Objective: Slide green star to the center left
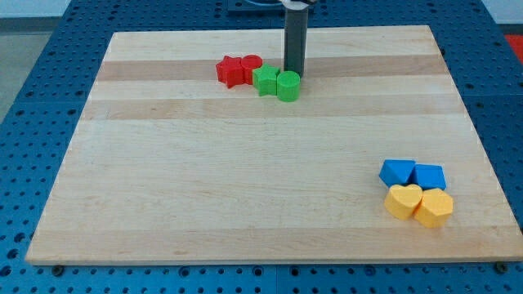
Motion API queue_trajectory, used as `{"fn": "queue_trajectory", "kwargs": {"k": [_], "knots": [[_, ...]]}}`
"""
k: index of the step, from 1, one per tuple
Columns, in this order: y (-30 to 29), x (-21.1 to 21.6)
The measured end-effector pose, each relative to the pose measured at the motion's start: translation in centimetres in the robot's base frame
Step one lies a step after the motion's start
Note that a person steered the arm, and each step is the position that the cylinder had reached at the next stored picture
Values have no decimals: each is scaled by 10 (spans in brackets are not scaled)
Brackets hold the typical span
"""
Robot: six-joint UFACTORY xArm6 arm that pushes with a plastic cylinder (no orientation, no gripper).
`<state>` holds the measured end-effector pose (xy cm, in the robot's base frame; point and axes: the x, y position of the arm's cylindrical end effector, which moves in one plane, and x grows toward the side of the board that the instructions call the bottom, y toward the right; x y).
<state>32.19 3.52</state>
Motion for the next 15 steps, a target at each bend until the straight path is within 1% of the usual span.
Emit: {"fn": "queue_trajectory", "kwargs": {"k": [1, 2, 3, 5, 6, 8, 10, 12, 13, 15], "knots": [[-5, 10], [-25, 10], [-40, 2], [-52, -30], [-77, -29], [-121, -9], [-167, 23], [-185, 39], [-207, 47], [-203, 47]]}}
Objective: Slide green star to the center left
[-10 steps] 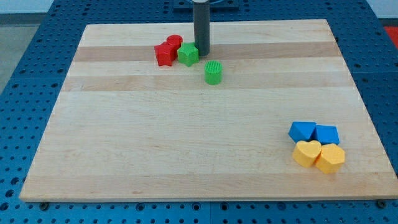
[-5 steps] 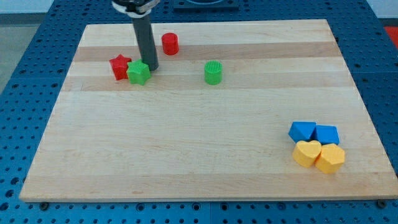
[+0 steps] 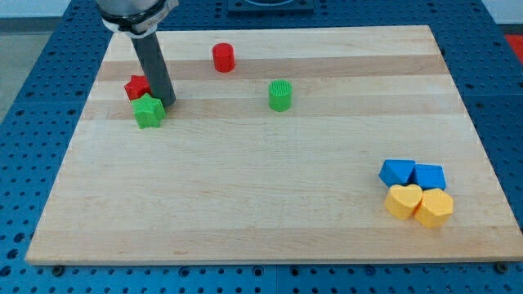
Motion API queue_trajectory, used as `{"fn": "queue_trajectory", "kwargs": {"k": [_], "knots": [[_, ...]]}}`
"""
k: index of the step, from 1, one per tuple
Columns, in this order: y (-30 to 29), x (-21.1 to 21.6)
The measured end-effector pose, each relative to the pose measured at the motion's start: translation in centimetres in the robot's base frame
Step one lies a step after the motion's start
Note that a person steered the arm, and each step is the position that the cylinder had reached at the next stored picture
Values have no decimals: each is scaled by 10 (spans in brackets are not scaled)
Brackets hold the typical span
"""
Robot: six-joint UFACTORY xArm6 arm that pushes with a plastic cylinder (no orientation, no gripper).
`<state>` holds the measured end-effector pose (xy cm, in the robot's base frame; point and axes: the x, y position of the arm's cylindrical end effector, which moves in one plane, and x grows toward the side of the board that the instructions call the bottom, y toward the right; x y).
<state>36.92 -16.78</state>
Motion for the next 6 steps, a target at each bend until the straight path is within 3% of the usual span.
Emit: {"fn": "queue_trajectory", "kwargs": {"k": [3, 6], "knots": [[-1, 37], [-40, 37]]}}
